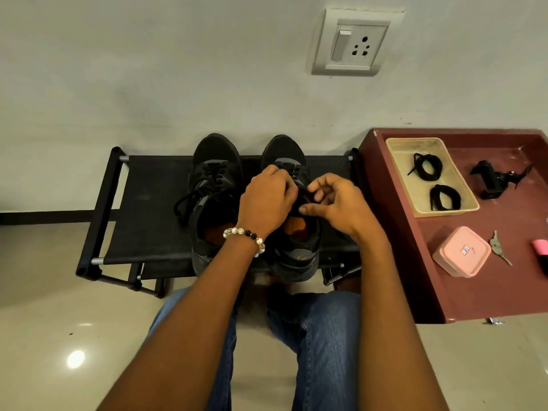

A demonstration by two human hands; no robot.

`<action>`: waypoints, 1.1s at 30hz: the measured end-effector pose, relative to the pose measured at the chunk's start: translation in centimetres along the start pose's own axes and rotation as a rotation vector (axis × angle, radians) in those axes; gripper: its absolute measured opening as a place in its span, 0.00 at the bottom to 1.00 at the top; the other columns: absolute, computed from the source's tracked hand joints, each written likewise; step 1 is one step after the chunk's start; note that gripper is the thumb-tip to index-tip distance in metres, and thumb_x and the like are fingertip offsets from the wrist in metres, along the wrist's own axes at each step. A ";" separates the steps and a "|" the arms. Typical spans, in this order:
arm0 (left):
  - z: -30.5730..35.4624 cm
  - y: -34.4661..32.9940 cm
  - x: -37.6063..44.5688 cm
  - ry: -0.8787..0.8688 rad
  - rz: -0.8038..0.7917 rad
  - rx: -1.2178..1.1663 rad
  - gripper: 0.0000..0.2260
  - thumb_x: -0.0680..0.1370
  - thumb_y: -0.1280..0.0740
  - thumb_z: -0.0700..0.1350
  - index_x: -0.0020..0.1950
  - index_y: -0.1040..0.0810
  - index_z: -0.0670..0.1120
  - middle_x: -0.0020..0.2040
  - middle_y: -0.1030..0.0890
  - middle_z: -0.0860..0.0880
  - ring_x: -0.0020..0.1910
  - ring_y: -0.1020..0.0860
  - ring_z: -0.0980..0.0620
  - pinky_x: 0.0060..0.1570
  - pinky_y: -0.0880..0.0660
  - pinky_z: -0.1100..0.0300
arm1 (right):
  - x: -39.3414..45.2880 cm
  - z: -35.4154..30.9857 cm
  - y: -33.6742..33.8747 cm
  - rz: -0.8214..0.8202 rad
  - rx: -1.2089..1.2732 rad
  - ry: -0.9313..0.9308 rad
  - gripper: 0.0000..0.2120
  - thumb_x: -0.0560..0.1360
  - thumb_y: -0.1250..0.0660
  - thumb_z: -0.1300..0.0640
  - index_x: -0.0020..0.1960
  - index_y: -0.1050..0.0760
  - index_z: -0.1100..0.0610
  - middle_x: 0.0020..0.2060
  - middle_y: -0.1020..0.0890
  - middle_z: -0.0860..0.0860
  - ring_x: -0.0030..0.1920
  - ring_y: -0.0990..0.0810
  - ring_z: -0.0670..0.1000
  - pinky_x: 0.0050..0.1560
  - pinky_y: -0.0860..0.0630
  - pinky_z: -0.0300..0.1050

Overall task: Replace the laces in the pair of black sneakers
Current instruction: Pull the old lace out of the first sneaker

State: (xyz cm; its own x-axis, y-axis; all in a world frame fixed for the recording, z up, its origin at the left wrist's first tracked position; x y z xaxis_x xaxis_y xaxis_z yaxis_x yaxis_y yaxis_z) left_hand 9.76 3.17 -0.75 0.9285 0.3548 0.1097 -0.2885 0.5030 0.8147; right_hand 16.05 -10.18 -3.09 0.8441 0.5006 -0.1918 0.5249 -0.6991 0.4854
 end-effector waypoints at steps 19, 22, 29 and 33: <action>-1.1 -0.5 0.1 0.072 -0.060 -0.353 0.06 0.75 0.28 0.45 0.51 0.18 0.48 0.50 0.22 0.49 0.48 0.24 0.53 0.50 0.26 0.60 | 0.1 0.3 0.3 0.179 0.304 -0.054 0.06 0.77 0.30 0.56 0.41 0.19 0.56 0.37 0.18 0.56 0.36 0.21 0.48 0.36 0.24 0.42; -0.8 -0.2 0.2 0.024 -0.042 -0.230 0.07 0.72 0.25 0.48 0.49 0.16 0.50 0.48 0.23 0.51 0.44 0.26 0.54 0.45 0.27 0.59 | 0.1 -0.2 0.4 0.216 0.368 -0.057 0.12 0.78 0.33 0.52 0.39 0.21 0.57 0.35 0.20 0.55 0.37 0.23 0.50 0.36 0.27 0.42; -1.8 -1.1 -0.7 0.457 -0.149 -0.933 0.09 0.78 0.34 0.41 0.38 0.23 0.45 0.35 0.22 0.51 0.37 0.22 0.57 0.41 0.24 0.65 | -0.9 2.5 3.5 0.639 0.443 -0.253 0.10 0.78 0.34 0.48 0.43 0.26 0.53 0.40 0.19 0.48 0.45 0.21 0.47 0.50 0.27 0.46; -1.8 -0.3 -0.7 0.540 -0.111 -1.175 0.09 0.79 0.37 0.43 0.39 0.25 0.50 0.36 0.23 0.55 0.37 0.25 0.58 0.43 0.31 0.59 | -0.8 1.9 4.7 0.664 0.117 -0.130 0.20 0.71 0.28 0.43 0.58 0.26 0.50 0.53 0.21 0.48 0.60 0.26 0.56 0.61 0.28 0.63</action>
State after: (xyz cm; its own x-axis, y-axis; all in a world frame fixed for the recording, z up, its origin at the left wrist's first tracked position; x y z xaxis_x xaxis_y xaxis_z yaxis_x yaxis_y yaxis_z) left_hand 8.74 4.14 -2.07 0.8285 0.3995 -0.3923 -0.5034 0.8383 -0.2094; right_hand 18.01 -14.84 -2.24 0.9935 -0.1135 0.0096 -0.1061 -0.8909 0.4415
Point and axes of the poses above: each hand's wrist, its own x-axis towards the middle knuckle, its own y-axis out of the back of the hand, z = x × y, the point moved 8 cm from there along x, towards the middle knuckle
